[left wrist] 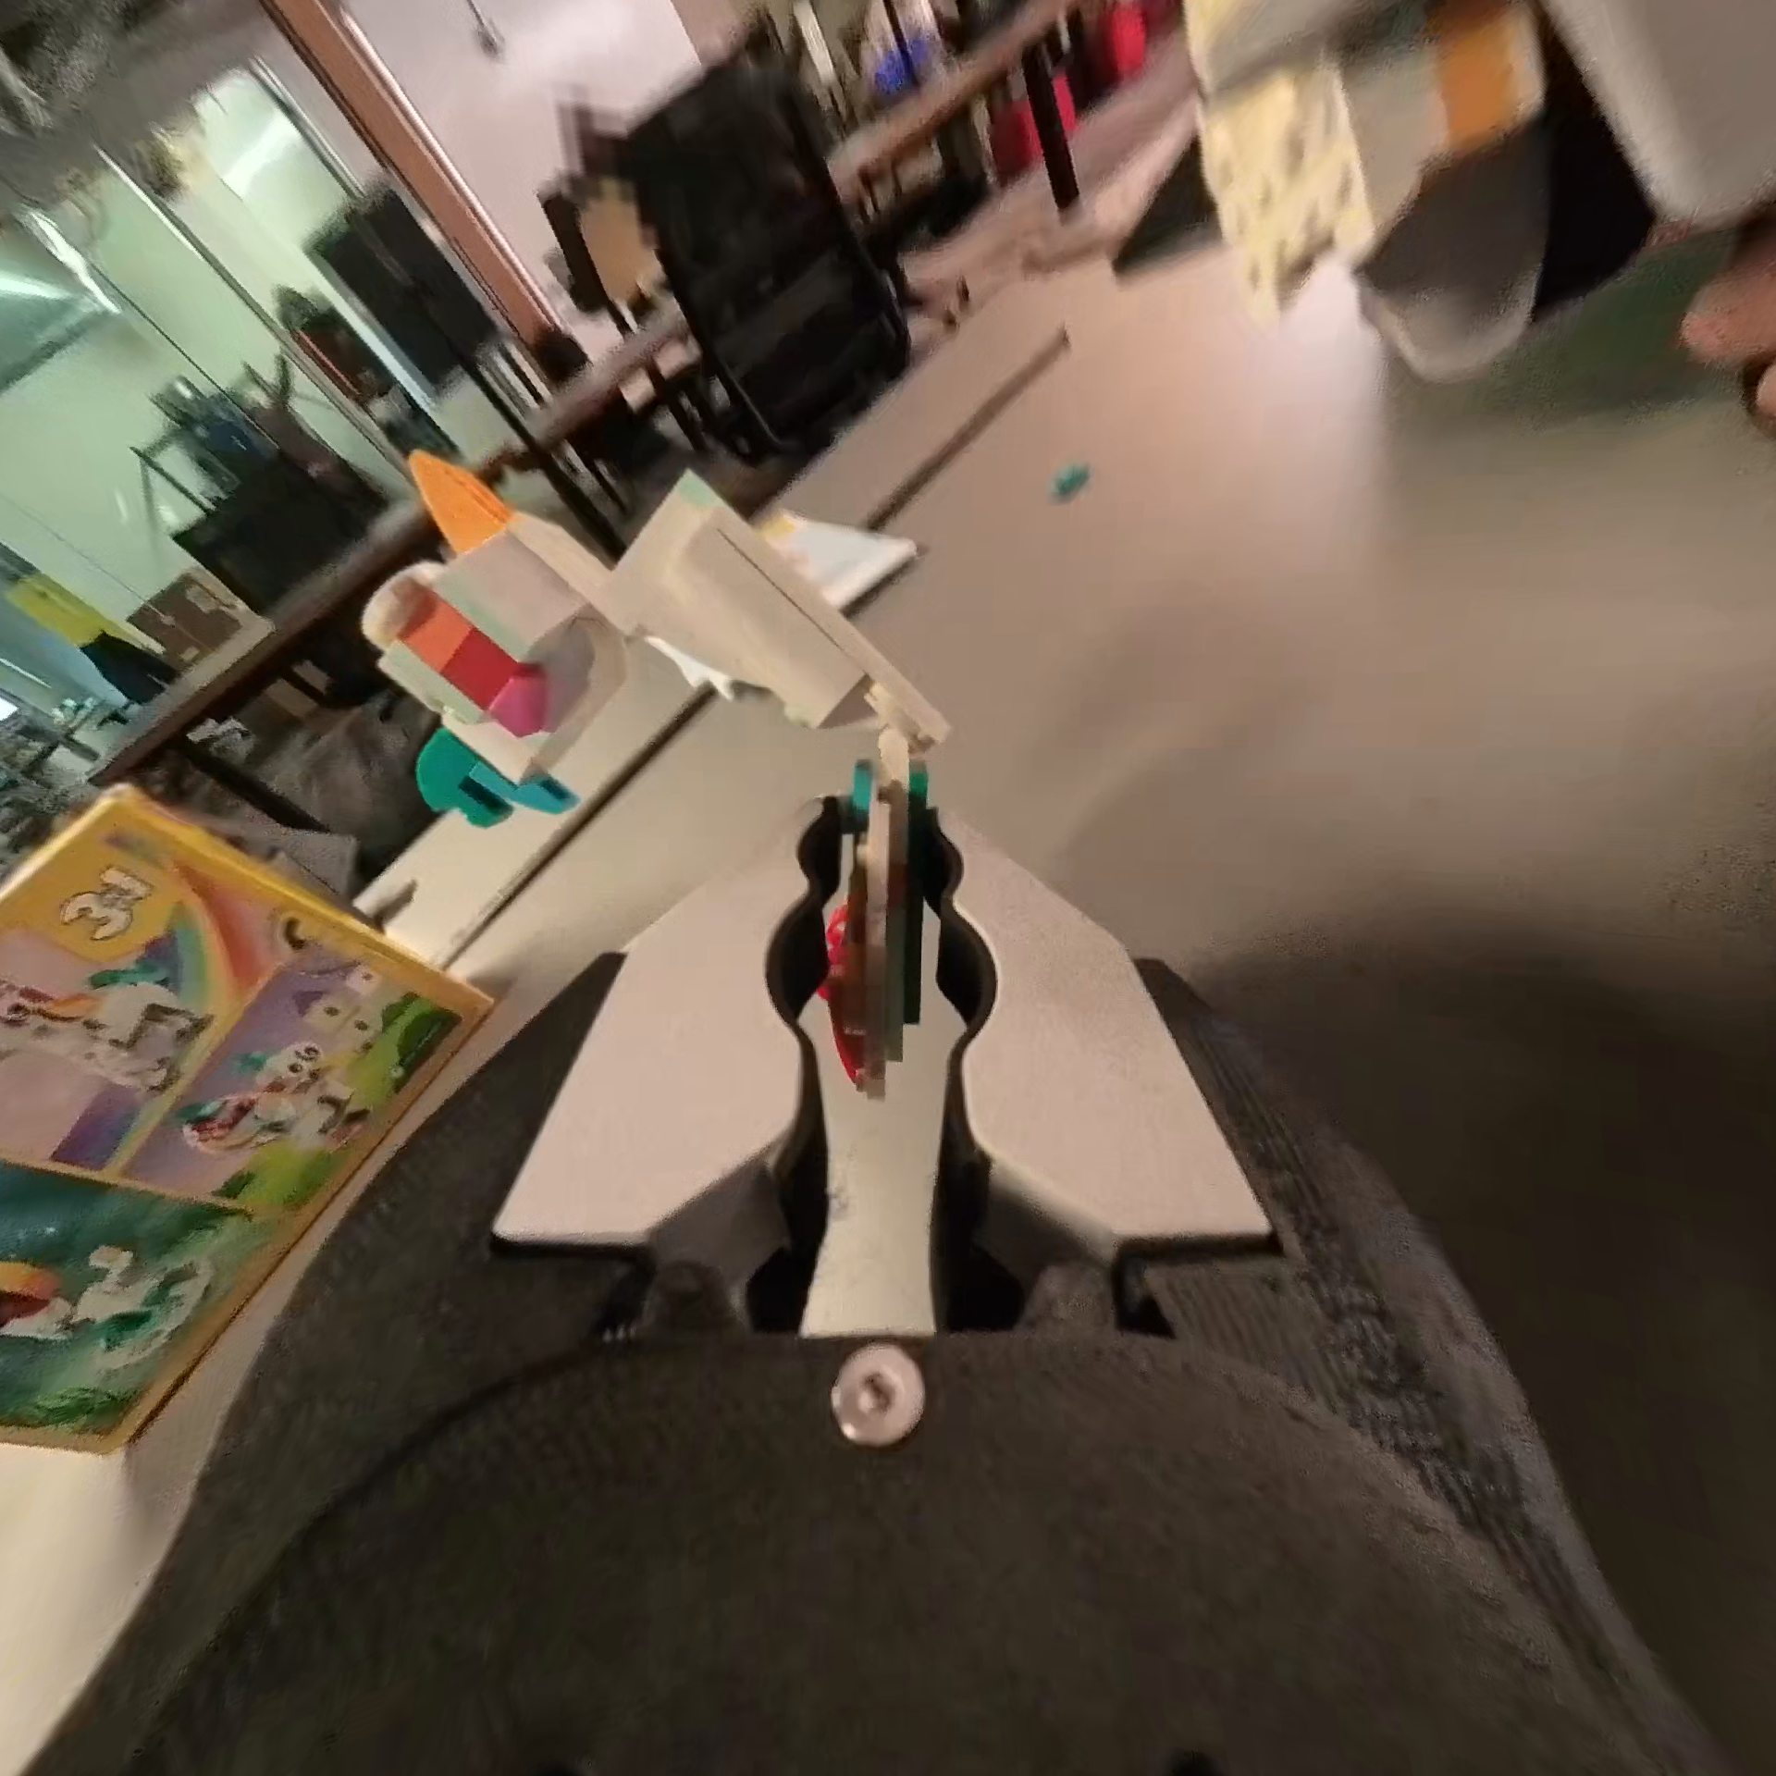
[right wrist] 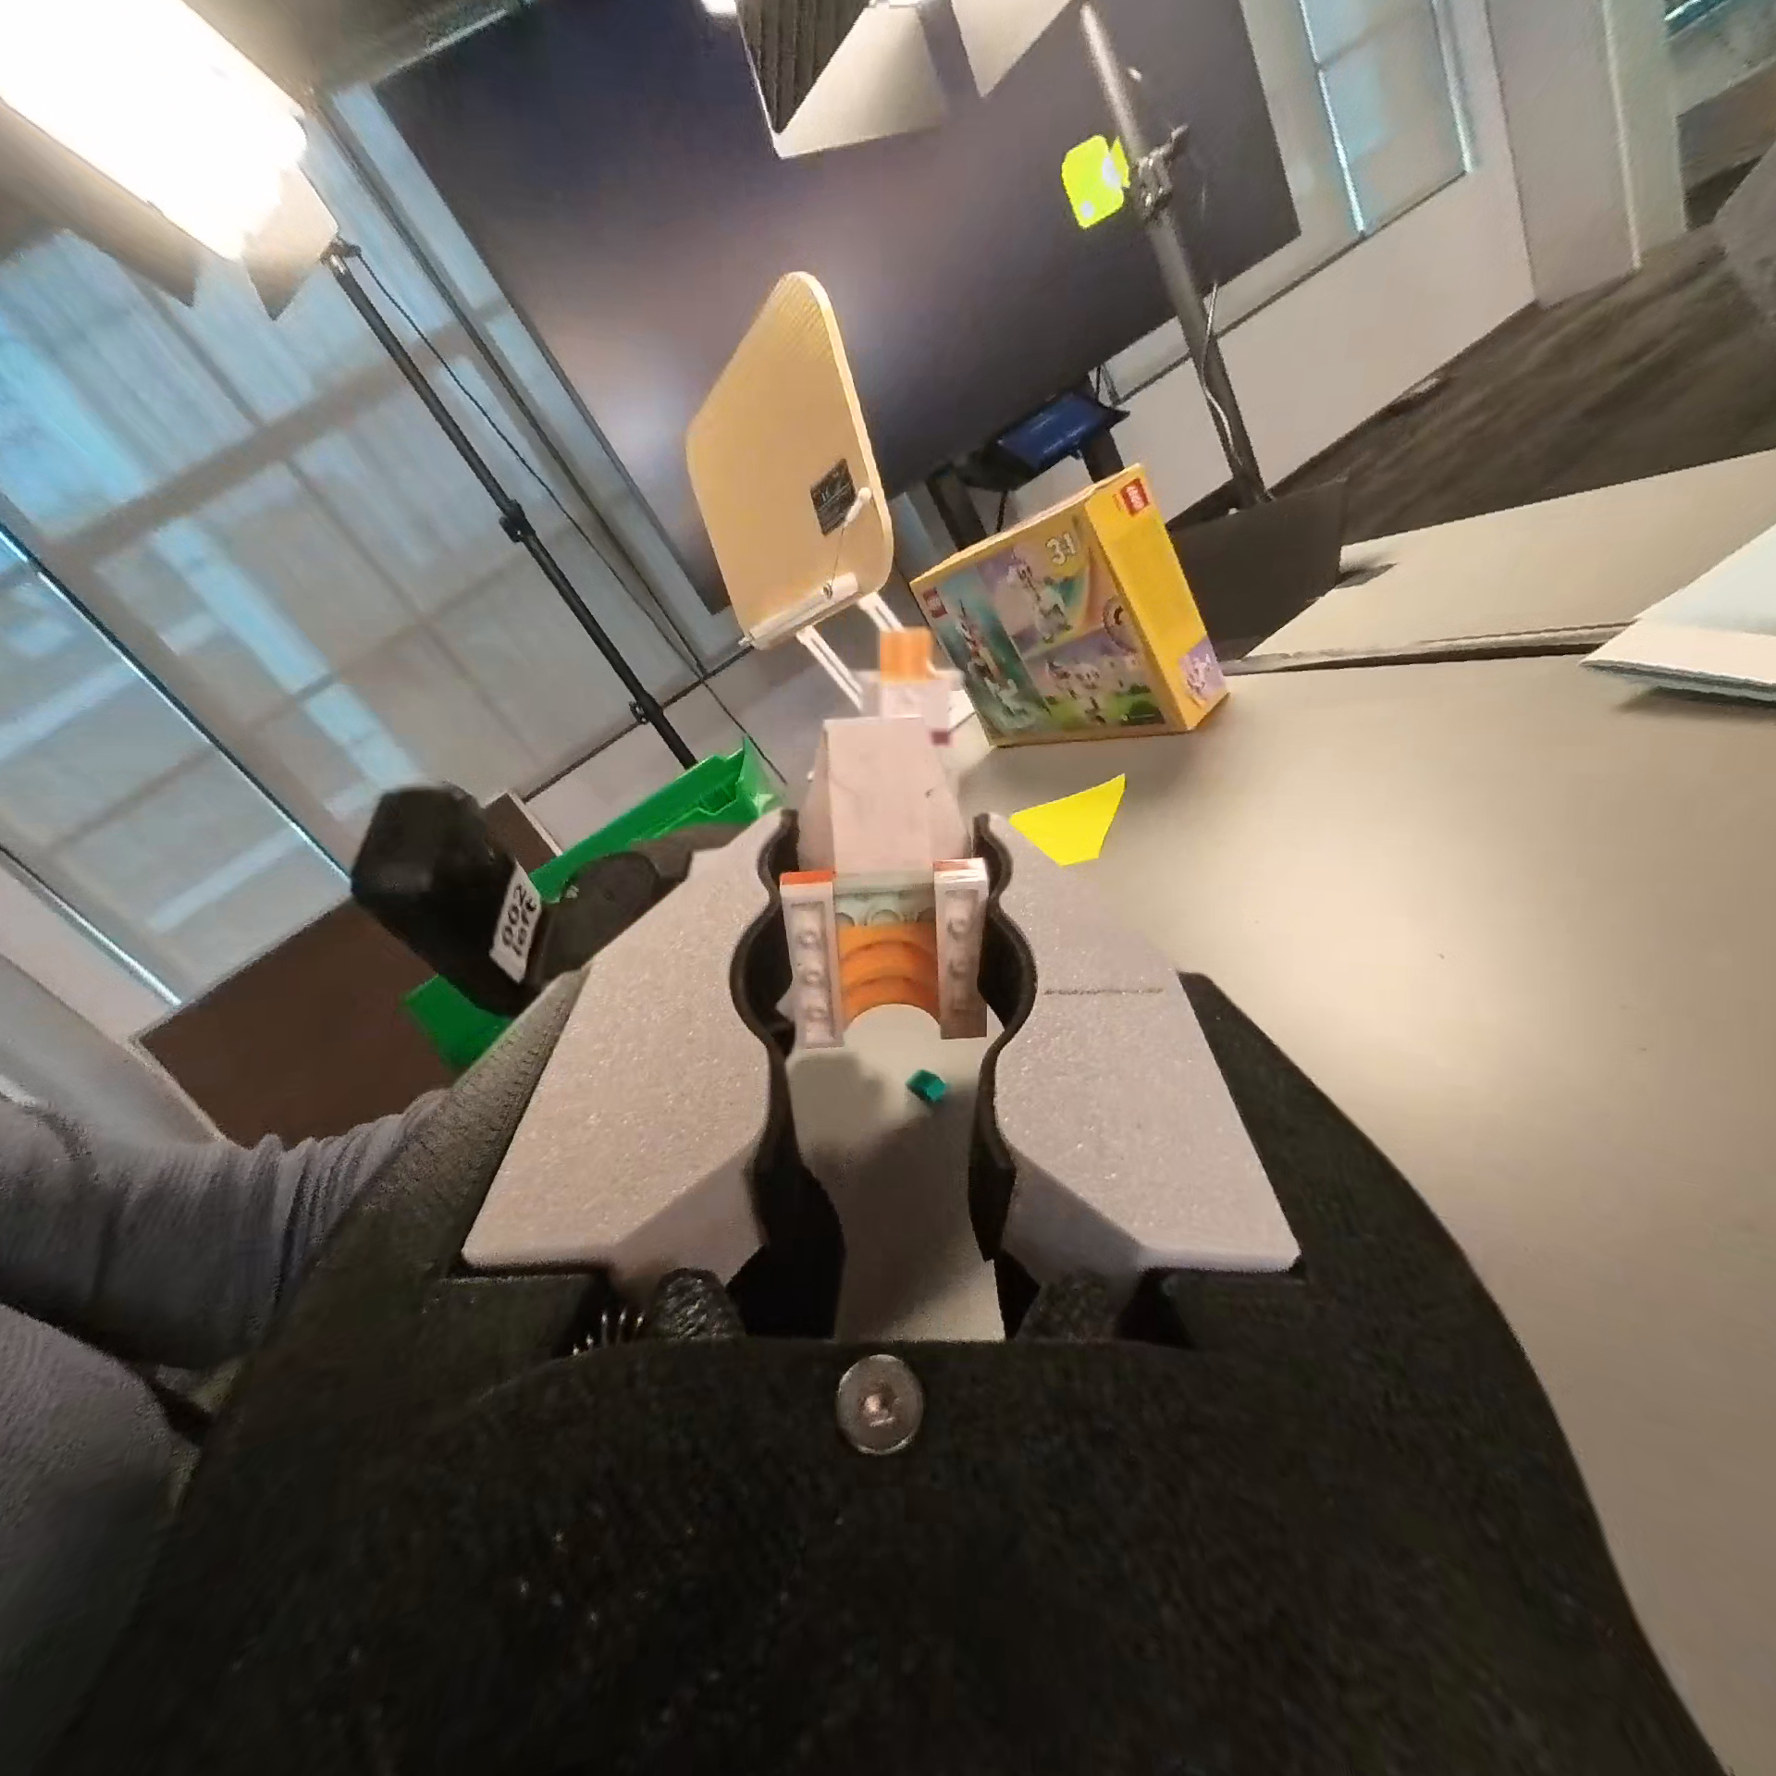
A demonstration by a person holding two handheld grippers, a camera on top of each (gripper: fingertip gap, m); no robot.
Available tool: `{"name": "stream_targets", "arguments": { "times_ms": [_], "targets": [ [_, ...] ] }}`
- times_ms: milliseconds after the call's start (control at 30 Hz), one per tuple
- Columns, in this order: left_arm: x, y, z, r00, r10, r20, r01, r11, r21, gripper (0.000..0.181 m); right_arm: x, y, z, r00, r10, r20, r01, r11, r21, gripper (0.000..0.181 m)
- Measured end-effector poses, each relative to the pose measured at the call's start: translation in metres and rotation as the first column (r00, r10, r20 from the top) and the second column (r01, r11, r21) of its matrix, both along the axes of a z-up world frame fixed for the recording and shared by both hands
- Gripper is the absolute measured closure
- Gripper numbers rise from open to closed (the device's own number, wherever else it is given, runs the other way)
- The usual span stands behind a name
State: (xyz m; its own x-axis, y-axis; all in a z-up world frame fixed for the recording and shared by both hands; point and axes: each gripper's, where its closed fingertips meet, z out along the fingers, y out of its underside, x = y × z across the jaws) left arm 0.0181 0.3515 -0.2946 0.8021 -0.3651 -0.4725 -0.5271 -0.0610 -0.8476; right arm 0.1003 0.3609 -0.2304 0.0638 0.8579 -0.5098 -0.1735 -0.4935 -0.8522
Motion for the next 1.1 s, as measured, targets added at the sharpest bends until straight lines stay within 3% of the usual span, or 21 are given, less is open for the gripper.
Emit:
{"name": "stream_targets", "arguments": {
  "times_ms": [100,233,500,667,867,1000,1100],
  "targets": [
    [0.007,0.008,-0.031,0.980,-0.009,-0.198,-0.018,0.990,-0.137,0.166,0.003,0.007,-0.006,1.000,-0.011,-0.004,0.011,1.000,-0.026,0.147],
    [0.017,0.015,-0.053,0.962,-0.059,-0.266,-0.016,0.962,-0.271,0.166,0.006,0.016,-0.018,1.000,-0.014,0.008,0.015,0.998,-0.067,0.147],
    [0.030,0.019,-0.054,0.975,-0.151,-0.163,0.063,0.892,-0.447,0.165,-0.001,0.013,-0.039,0.985,-0.008,0.174,0.003,1.000,0.028,0.147],
    [0.037,0.017,-0.046,0.990,-0.141,0.022,0.130,0.831,-0.541,0.131,-0.004,0.011,-0.035,0.972,-0.096,0.217,0.035,0.963,0.268,0.147],
    [0.038,-0.001,-0.002,0.944,-0.090,0.318,0.227,0.875,-0.427,0.131,-0.017,-0.005,-0.038,0.912,-0.244,0.330,-0.014,0.785,0.619,0.147],
    [0.052,-0.022,0.022,0.770,-0.119,0.627,0.410,0.845,-0.343,0.126,-0.031,-0.022,-0.047,0.866,-0.321,0.383,-0.125,0.602,0.789,0.147],
    [0.054,-0.030,0.027,0.660,-0.114,0.743,0.466,0.837,-0.286,0.133,-0.039,-0.032,-0.056,0.823,-0.404,0.399,-0.222,0.417,0.881,0.147]
  ]
}}
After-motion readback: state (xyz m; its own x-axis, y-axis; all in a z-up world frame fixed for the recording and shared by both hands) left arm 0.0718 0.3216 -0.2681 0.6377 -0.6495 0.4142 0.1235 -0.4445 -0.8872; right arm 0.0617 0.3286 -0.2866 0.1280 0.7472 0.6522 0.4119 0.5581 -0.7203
